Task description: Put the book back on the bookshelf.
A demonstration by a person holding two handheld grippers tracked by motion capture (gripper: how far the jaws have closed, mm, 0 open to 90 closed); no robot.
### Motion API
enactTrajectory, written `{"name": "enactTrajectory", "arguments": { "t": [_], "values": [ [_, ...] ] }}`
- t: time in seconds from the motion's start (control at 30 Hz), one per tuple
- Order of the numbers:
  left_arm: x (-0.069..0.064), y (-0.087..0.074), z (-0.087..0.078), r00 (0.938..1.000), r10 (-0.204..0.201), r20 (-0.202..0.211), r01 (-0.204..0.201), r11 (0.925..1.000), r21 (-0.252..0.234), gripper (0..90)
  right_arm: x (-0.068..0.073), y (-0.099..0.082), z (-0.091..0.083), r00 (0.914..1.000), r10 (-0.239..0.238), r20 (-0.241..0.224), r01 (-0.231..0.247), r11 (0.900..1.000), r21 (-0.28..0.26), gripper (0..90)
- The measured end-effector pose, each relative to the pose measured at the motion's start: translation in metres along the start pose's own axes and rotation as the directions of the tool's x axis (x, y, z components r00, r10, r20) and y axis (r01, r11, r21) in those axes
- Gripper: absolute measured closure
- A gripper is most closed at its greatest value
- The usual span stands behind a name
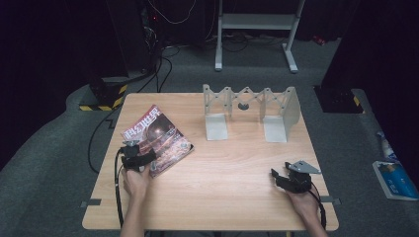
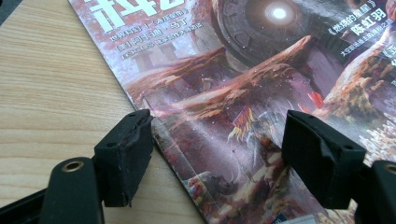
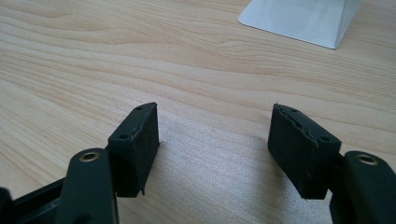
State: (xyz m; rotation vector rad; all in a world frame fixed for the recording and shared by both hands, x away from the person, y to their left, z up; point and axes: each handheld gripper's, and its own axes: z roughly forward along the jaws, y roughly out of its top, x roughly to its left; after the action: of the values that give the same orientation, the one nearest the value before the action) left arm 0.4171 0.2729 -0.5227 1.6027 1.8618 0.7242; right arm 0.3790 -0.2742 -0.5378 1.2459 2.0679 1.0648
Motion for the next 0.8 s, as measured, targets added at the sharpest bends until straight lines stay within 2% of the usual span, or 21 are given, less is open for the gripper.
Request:
{"name": "enactTrajectory", "arguments": {
  "t": [0.23, 0.47, 0.53, 0.8],
  "values": [
    [-0.001, -0.003, -0.004, 0.9999, 0.011, 0.011, -0.011, 0.9999, 0.007, 26.5, 0.000, 0.000, 0.000, 1.0000, 0.002, -0.001, -0.002, 1.0000, 0.000, 33.8],
    [-0.005, -0.008, -0.009, 0.9992, 0.039, 0.014, -0.039, 0.9993, -0.003, 28.9, 0.000, 0.000, 0.000, 1.0000, 0.001, 0.000, -0.001, 1.0000, 0.001, 33.8],
    [-0.006, -0.009, -0.010, 0.9994, 0.029, 0.016, -0.029, 0.9996, -0.005, 29.1, 0.000, 0.000, 0.000, 1.0000, 0.002, 0.000, -0.002, 1.0000, 0.000, 33.8],
    [-0.009, -0.013, -0.014, 0.9989, 0.040, 0.023, -0.039, 0.9992, -0.005, 29.6, 0.000, 0.000, 0.000, 1.0000, 0.002, 0.000, -0.002, 1.0000, 0.001, 33.8]
  ]
}}
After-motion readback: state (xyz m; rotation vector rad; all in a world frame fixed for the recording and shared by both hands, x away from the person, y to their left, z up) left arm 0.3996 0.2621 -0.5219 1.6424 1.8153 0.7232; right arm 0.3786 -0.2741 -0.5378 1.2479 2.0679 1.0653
